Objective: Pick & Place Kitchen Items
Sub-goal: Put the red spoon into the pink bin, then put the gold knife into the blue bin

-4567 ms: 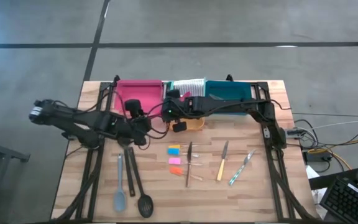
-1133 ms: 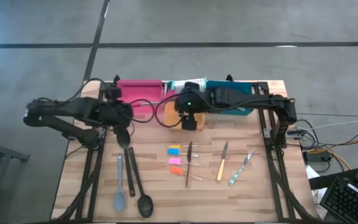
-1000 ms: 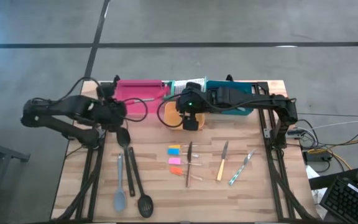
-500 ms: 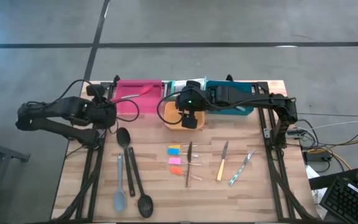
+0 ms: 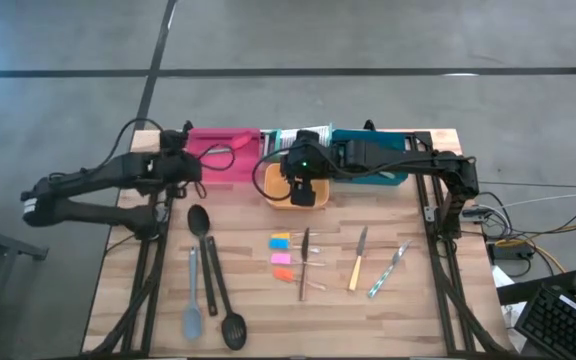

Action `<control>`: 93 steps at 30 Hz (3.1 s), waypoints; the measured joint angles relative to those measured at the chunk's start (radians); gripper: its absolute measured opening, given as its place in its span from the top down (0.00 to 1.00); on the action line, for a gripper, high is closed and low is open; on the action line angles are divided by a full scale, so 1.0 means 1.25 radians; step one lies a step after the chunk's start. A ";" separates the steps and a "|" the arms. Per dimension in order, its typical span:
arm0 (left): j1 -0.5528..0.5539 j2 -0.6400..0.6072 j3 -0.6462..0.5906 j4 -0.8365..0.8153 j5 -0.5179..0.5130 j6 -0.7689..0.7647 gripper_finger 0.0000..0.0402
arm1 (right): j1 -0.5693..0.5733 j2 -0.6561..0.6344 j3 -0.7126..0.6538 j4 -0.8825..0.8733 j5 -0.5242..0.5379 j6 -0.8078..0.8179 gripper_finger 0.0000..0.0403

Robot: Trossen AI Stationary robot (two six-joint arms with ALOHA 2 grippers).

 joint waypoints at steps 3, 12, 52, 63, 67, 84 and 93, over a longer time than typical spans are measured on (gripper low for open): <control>0.063 0.013 -0.031 0.057 0.039 0.094 0.86 | -0.004 -0.003 0.000 -0.001 0.000 0.000 0.34; 0.190 0.036 -0.137 0.212 0.001 0.292 0.87 | -0.014 -0.004 0.000 -0.002 0.000 -0.001 0.37; 0.192 0.023 -0.236 0.449 0.114 0.142 0.45 | -0.018 -0.004 -0.002 0.002 -0.001 0.012 0.18; 0.165 -0.091 -0.086 0.365 0.192 -0.161 0.45 | -0.019 -0.004 -0.002 0.002 -0.001 0.012 0.23; 0.158 -0.120 -0.013 0.231 0.193 -0.316 0.46 | -0.019 -0.004 -0.002 0.001 -0.001 0.012 0.27; 0.158 -0.021 -0.059 -0.234 0.159 -0.605 0.50 | -0.020 -0.002 -0.017 0.003 -0.001 0.008 0.41; 0.129 0.060 -0.077 -0.021 0.392 -0.578 0.50 | -0.023 -0.002 -0.053 -0.011 0.000 0.007 0.45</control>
